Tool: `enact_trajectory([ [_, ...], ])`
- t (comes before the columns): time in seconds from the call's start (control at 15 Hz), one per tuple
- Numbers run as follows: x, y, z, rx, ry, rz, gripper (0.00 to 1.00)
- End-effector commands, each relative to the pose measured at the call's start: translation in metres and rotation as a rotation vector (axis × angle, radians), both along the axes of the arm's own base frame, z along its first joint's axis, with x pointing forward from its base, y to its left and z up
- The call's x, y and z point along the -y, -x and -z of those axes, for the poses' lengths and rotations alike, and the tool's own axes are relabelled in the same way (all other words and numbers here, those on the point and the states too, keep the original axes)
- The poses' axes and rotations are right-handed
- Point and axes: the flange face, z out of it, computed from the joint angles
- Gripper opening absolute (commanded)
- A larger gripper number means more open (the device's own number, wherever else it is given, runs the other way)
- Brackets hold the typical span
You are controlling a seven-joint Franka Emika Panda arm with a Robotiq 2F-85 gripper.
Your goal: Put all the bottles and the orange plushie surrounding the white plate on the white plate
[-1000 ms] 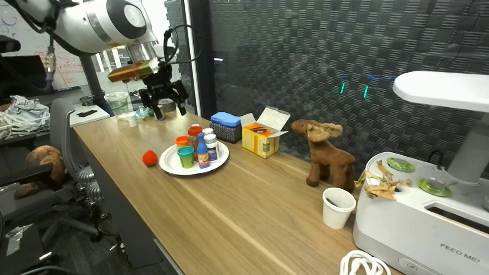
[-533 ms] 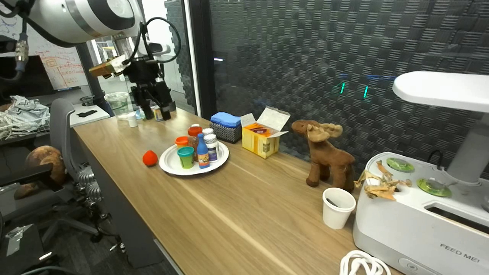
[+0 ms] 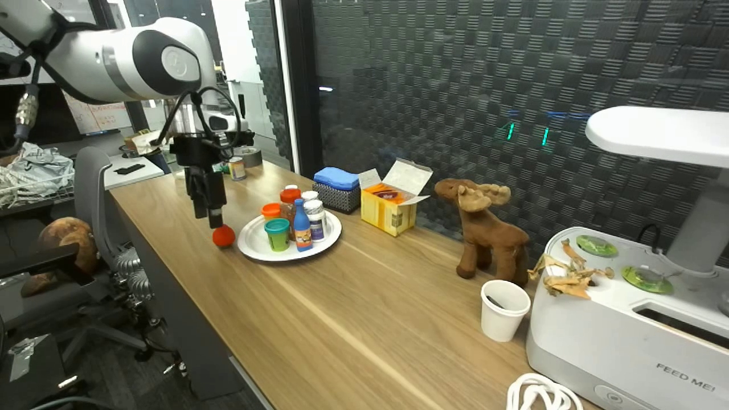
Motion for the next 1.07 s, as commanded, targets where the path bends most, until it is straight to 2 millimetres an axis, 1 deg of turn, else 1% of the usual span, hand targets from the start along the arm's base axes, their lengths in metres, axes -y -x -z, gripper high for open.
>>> enact_trajectory([
  [0.0, -0.014, 0.000, 0.025, -0.013, -0.041, 0.033, 1.00],
  [0.13, -0.020, -0.002, 0.037, 0.007, -0.068, 0.031, 1.00],
  [0.33, -0.026, -0.002, 0.045, 0.039, -0.079, 0.026, 1.00],
  [0.6, -0.030, -0.005, 0.046, 0.092, -0.095, 0.038, 1.00],
  [0.87, -0.032, -0.007, 0.044, 0.165, -0.068, 0.053, 1.00],
  [0.93, -0.032, -0.008, 0.043, 0.177, -0.058, 0.054, 0.92],
  [1.0, -0.032, -0.007, 0.044, 0.185, -0.041, 0.054, 0.72],
])
